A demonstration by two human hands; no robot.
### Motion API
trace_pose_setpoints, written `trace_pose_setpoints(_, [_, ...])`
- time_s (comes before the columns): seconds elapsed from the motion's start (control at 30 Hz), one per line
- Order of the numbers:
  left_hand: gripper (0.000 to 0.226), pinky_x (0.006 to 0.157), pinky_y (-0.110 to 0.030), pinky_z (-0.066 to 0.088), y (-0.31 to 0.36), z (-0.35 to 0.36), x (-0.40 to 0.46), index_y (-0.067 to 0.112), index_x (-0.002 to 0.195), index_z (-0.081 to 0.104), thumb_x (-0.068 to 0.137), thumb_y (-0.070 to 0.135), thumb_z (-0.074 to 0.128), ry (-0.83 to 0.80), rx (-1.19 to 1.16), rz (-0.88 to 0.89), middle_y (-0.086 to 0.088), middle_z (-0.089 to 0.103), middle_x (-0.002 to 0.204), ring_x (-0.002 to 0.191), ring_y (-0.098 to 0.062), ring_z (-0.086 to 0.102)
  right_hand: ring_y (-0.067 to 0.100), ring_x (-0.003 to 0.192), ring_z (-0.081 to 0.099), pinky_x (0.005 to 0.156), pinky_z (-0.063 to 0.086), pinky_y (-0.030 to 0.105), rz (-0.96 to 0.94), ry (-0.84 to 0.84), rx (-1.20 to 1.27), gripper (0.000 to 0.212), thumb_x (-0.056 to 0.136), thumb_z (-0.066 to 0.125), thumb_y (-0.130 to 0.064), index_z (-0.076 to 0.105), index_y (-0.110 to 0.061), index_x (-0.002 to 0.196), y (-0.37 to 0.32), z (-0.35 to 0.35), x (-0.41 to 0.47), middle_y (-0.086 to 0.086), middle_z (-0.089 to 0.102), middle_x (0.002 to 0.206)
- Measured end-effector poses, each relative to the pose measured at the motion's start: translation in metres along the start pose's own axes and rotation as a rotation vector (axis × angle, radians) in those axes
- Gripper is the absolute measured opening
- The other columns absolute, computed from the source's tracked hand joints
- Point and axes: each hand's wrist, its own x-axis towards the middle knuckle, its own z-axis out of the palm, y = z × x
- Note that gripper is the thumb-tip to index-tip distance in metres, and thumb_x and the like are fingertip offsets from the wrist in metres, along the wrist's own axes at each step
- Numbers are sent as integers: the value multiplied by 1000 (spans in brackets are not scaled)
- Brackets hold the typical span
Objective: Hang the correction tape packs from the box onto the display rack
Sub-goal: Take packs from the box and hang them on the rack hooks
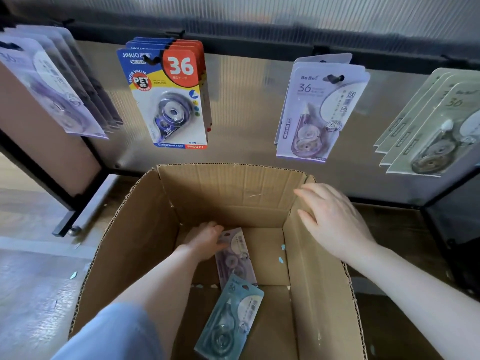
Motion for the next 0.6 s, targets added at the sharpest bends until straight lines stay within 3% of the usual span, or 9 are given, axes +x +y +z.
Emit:
trace_pose_setpoints(0.27, [58, 92, -35, 41, 10, 23, 17, 18, 133, 44, 85, 45, 60, -66, -13, -31, -6, 41, 131, 119, -24, 40, 30, 102, 60, 90, 47, 39, -51, 87, -21, 37, 74, 73, -8, 66, -5, 110, 4, 8, -1, 9, 64, 108])
trace_pose_setpoints(0.47, [73, 94, -36, 38, 8, 28, 24, 17, 129, 42, 71, 48, 74, -52, -63, -180, -10, 40, 130, 120, -28, 37, 29, 104, 59, 91, 46, 39, -38, 80, -17, 37, 75, 71, -9, 65, -6, 112, 6, 8, -2, 8, 63, 110])
trace_pose_setpoints(0.6, [65, 89, -31, 38, 1, 26, 23, 14, 125, 45, 74, 43, 73, -94, -81, -221, -10, 43, 128, 116, -26, 43, 30, 102, 59, 90, 47, 40, -48, 89, -31, 36, 74, 72, -8, 65, -6, 109, 7, 8, -2, 8, 63, 108])
